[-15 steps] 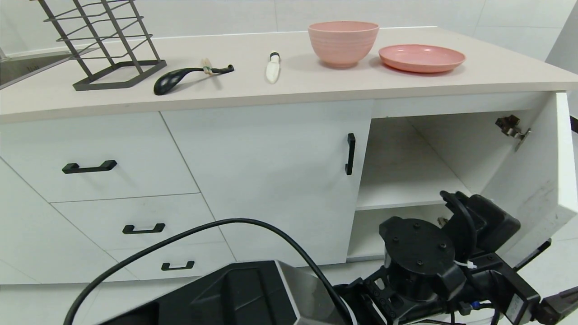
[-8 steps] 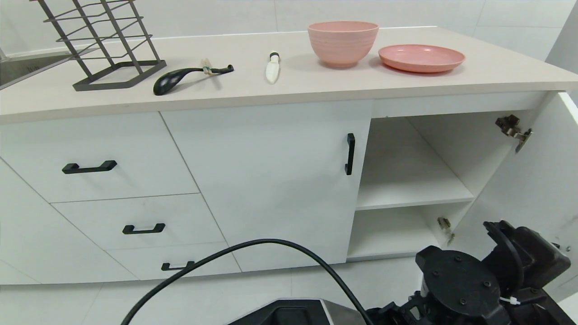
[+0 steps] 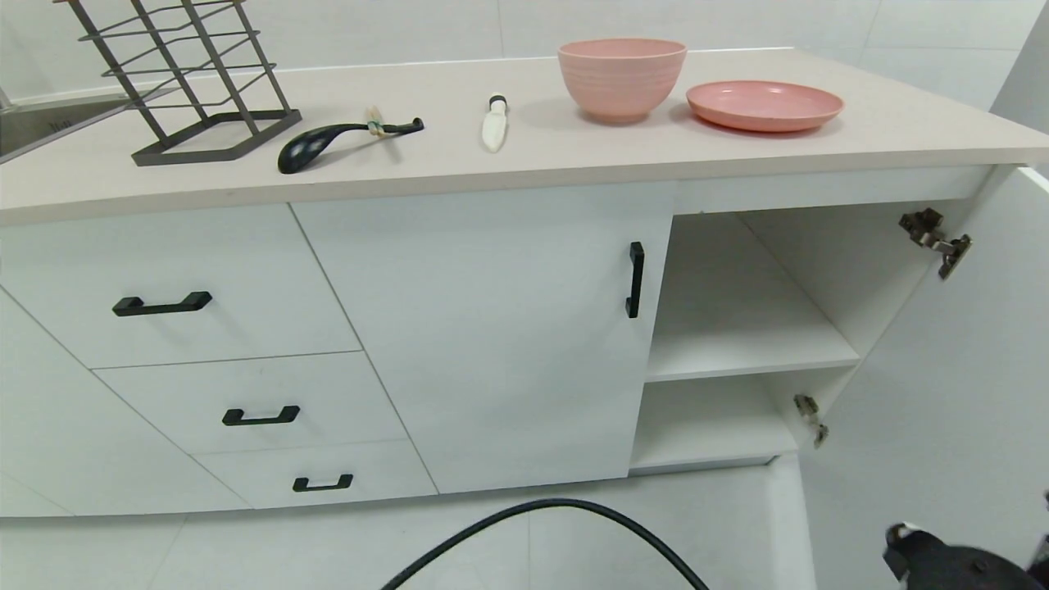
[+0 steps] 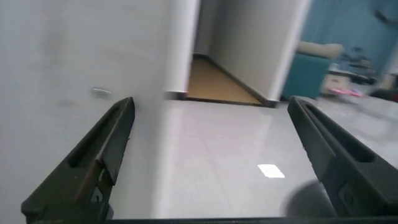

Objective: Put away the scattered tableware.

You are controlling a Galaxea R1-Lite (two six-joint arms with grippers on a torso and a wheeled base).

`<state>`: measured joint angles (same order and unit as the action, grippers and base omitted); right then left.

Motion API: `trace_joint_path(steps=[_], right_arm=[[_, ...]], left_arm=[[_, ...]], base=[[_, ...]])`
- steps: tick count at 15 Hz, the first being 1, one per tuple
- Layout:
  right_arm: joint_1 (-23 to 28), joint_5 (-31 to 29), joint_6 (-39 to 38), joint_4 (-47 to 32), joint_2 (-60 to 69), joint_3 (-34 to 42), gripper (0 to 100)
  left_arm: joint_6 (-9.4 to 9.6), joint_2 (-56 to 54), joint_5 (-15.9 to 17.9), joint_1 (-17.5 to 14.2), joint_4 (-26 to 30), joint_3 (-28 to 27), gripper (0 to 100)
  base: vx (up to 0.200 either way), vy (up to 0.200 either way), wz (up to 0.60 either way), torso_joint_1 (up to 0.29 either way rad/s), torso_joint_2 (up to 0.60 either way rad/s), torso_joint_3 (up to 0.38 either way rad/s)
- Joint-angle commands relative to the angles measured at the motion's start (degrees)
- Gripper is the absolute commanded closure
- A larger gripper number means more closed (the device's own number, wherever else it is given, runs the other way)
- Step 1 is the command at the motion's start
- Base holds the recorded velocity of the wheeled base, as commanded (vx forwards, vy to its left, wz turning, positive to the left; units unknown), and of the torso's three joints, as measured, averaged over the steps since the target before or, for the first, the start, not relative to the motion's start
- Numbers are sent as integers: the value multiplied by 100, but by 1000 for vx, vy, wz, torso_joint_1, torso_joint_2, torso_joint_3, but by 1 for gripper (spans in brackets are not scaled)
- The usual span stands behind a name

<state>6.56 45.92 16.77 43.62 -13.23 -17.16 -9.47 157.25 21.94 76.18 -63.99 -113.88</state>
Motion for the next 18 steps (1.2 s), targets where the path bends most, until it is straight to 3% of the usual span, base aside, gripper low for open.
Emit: trace_joint_path(steps=[1, 4, 6, 8, 9, 11, 13, 14, 15, 17, 18], right_arm=[[12, 4, 1, 261, -523, -419, 0], [12, -4, 10, 367, -576, -446, 0], [12, -4, 45, 376, -576, -419, 0], [-23, -4, 45, 367, -497, -147, 0], [-23, -4, 45, 367, -462, -6, 0], [-23, -39, 19, 349, -391, 600, 0], [-23, -83, 19, 349, -374, 934, 0], [-23, -92, 19, 349, -356, 1031, 0], [-23, -92, 19, 349, -356, 1110, 0], [-23, -127, 19, 349, -330, 1462, 0], [-23, -145, 1, 332, -259, 1620, 0]], left_arm=[[-2, 236, 100, 116, -149, -71, 0], [-37, 104, 267, 64, -685, -55, 0], [-169, -511, 267, -138, -905, 806, 0], [-178, -1486, 284, -578, -1186, 2626, 0], [-160, -1697, 284, -718, -1353, 3144, 0], [-143, -2488, 275, -1307, -2170, 4972, 0], [-99, -3323, 275, -1756, -2601, 6467, 0], [-37, -3789, 249, -2028, -2601, 7073, 0], [156, -4211, 249, -2318, -2601, 7495, 0], [736, -4835, 267, -2933, -2601, 8066, 0], [894, -5143, 275, -3162, -2601, 8347, 0]], base=[[0, 0, 0, 0, 0, 0], [0, 0, 0, 0, 0, 0], [0, 0, 0, 0, 0, 0], [0, 0, 0, 0, 0, 0], [0, 0, 0, 0, 0, 0], [0, 0, 0, 0, 0, 0], [0, 0, 0, 0, 0, 0], [0, 0, 0, 0, 0, 0], [0, 0, 0, 0, 0, 0], [0, 0, 0, 0, 0, 0], [0, 0, 0, 0, 0, 0]])
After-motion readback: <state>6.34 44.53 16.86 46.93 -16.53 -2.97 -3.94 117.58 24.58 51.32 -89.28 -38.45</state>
